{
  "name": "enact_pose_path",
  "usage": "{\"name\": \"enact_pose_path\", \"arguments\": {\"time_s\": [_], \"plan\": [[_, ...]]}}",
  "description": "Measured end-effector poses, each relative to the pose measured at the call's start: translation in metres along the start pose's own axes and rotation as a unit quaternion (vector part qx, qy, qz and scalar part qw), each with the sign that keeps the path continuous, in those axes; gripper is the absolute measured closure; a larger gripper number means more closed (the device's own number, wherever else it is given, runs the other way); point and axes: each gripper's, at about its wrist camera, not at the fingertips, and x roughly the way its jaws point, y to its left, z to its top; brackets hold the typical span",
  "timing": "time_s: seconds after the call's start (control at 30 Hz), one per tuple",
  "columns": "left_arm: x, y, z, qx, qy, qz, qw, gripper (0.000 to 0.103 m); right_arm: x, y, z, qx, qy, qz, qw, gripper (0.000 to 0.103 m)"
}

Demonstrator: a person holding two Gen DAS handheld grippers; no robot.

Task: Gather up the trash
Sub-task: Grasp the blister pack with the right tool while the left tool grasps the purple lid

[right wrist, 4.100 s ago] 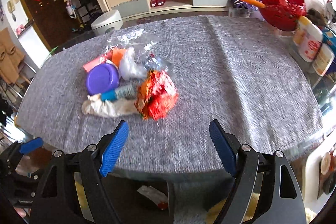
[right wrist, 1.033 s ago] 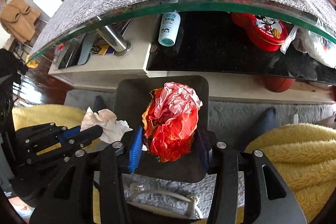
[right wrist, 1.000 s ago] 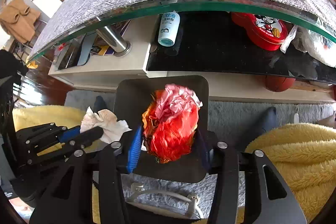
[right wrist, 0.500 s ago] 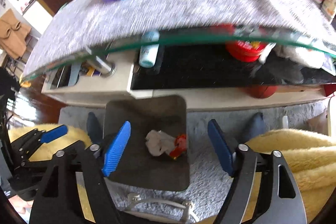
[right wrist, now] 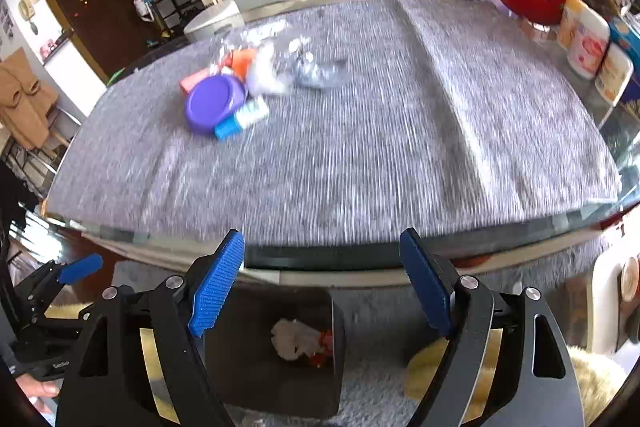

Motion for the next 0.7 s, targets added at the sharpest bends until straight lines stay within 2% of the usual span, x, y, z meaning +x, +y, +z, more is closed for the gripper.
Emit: {"name": "enact_pose_path", "arguments": {"time_s": [0.3,0.53,0.63,0.7], "plan": [[0.017,0.004,0.055,-0.007,-0.013,0.003,0.9999,0.025,0.024,-0.006,0.048,0.007,-0.009,-0.008,1.000,0.022],[0.036,0.001,0.088,-0.002,-0.014,-0.002,0.9999,0.025,0.047,-0.010,0.072,0.005,-0.011,-0.008,1.000,0.022],[0.043,0.002,0.098,-0.004,-0.014,-0.005,0.9999,0.025,0.056,-0.015,0.083,0.017,-0.015,-0.001,1.000,0.024],[0.049,0.003,0.106,-0.007,-0.014,-0.005,0.9999,0.025,0.062,-0.019,0.090,0.024,-0.018,0.005,1.000,0.034]]}}
